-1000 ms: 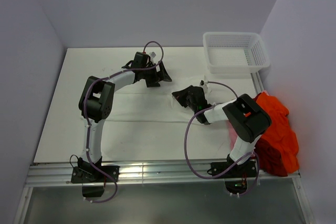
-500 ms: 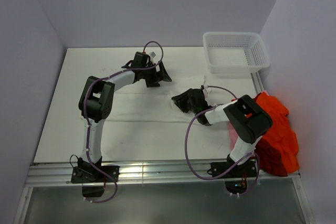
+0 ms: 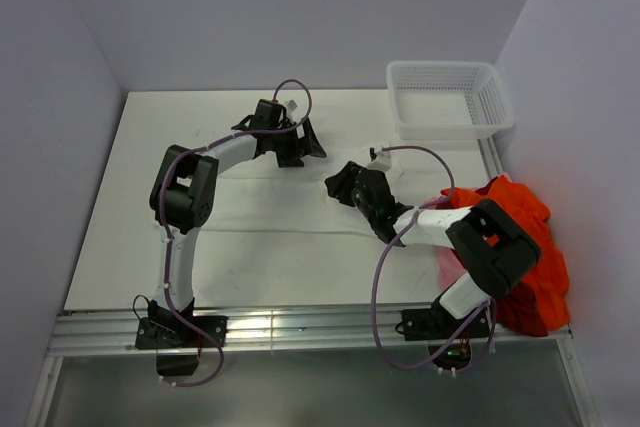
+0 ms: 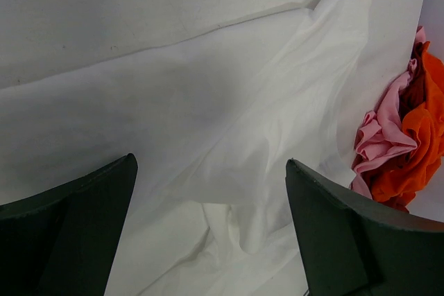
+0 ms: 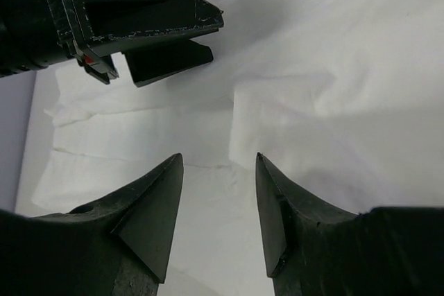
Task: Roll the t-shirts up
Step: Fold the tshirt
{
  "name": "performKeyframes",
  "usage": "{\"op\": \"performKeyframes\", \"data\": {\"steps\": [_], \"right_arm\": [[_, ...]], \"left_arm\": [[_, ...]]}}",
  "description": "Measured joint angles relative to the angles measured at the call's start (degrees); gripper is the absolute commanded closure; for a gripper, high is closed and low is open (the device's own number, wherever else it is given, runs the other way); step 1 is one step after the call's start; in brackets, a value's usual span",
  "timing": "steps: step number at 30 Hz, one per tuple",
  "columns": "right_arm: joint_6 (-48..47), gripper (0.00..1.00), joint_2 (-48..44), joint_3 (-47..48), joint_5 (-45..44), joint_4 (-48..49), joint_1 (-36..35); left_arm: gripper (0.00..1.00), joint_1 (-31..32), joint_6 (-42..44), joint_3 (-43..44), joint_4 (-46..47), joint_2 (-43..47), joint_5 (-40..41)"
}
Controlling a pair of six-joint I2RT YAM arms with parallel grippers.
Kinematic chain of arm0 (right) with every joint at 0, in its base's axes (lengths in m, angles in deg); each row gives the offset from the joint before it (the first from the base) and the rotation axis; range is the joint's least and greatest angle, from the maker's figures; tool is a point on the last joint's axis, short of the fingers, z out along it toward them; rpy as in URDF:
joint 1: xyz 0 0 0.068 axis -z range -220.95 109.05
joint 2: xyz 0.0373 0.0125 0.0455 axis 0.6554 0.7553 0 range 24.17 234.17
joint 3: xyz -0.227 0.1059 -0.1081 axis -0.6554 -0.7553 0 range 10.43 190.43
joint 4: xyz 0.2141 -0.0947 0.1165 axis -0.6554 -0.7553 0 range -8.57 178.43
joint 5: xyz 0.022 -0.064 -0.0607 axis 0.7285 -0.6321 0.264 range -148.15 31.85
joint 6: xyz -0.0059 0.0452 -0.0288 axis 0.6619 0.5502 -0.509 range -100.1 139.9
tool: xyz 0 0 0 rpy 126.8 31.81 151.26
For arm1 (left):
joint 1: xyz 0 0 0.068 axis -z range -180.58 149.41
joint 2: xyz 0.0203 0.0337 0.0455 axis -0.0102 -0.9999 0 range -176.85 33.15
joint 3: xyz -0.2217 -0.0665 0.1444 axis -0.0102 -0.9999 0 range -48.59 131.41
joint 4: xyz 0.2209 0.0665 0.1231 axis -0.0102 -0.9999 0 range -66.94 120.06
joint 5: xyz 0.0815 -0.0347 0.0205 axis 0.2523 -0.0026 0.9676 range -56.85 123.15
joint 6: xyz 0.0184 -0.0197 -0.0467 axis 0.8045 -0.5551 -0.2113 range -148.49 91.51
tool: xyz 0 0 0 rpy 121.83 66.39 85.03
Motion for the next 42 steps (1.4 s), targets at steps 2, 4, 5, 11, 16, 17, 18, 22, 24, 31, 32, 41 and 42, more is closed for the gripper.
{"op": "performKeyframes", "data": {"steps": [2, 4, 5, 11, 16, 17, 18, 22, 24, 31, 32, 41, 42], "right_arm": [[-2.01, 0.46, 0.33, 0.00, -0.11, 0.28, -0.24], [-3.45, 0.46, 0.92, 0.00, -0.28, 0.44, -0.35], [-4.04, 0.46, 1.22, 0.00, -0.28, 0.39, -0.42], [-5.62, 0.45, 1.51, -0.26, 0.17, 1.42, -0.83], [-6.36, 0.42, 1.53, -0.24, 0.13, 1.33, -3.02], [-6.47, 0.42, 1.66, -0.20, 0.11, 1.36, -3.52], [-6.51, 0.42, 1.88, -0.11, 0.00, 1.36, -3.98], [-6.84, 0.42, 3.91, 1.11, -0.72, 0.76, -5.42], [-6.91, 0.42, 5.35, 2.23, -1.38, 0.02, -6.08], [-6.75, 0.42, 9.03, 5.38, -3.56, -2.34, -7.56], [-6.67, 0.42, 9.25, 5.68, -4.13, -2.93, -7.61], [-6.47, 0.43, 10.56, 10.97, -8.94, -8.83, -7.58], [-6.49, 0.44, 10.62, 11.41, -9.40, -9.55, -7.58]], "left_arm": [[0.06, 0.00, 0.13, 0.00, -0.31, 0.02, 0.00], [0.06, 0.00, 0.17, 0.00, -0.42, 0.02, 0.00], [0.06, 0.00, 0.17, 0.00, -0.42, 0.02, 0.00], [0.06, -0.02, 0.20, 0.00, -0.55, 0.02, 0.00], [0.06, -0.04, 0.15, 0.00, -0.74, 0.04, 0.07], [0.06, -0.04, 0.15, -0.02, -0.79, 0.07, 0.07], [0.06, -0.04, 0.15, -0.07, -0.79, 0.11, 0.09], [0.06, -0.09, 0.13, -1.11, -0.81, 1.01, 0.13], [0.06, -0.11, 0.15, -1.62, -0.76, 1.53, 0.15], [0.06, -0.11, 0.15, -2.03, -0.79, 2.29, 0.26], [0.06, -0.11, 0.15, -2.03, -0.79, 2.36, 0.26], [0.06, -0.11, 0.20, -2.01, -1.01, 2.73, 0.33], [0.05, -0.11, 0.20, -2.01, -1.01, 2.75, 0.33]]}}
